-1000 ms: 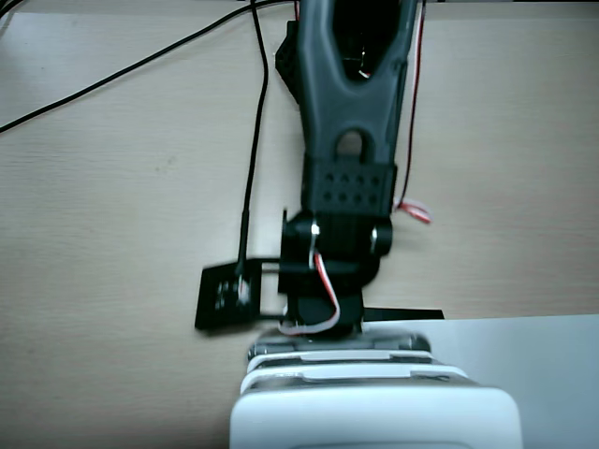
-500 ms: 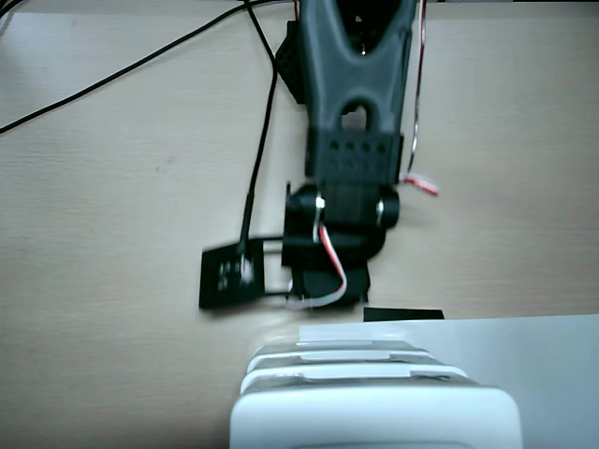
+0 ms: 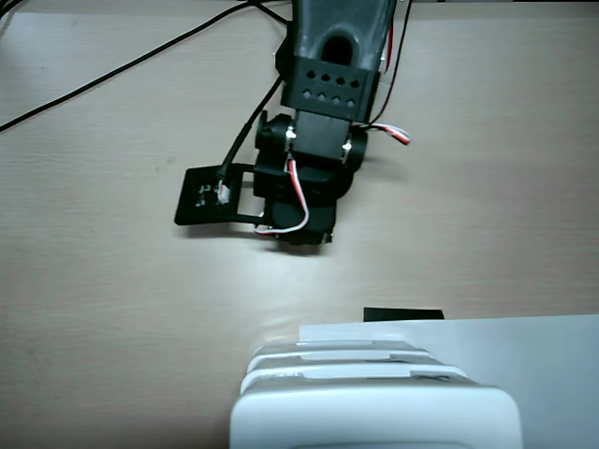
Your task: Close drawer.
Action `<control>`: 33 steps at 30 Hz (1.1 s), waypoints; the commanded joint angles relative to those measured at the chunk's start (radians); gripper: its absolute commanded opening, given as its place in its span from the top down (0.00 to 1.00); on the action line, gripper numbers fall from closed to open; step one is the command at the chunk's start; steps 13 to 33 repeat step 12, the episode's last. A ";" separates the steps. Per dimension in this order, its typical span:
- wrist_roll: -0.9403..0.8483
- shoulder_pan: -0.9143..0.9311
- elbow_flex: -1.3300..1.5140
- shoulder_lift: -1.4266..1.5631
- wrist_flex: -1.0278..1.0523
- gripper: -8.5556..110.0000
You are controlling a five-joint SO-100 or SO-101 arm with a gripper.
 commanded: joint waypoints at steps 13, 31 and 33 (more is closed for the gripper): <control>0.023 -0.012 0.067 0.112 0.017 0.93; 0.023 -0.012 0.067 0.112 0.017 0.93; 0.023 -0.012 0.067 0.112 0.017 0.93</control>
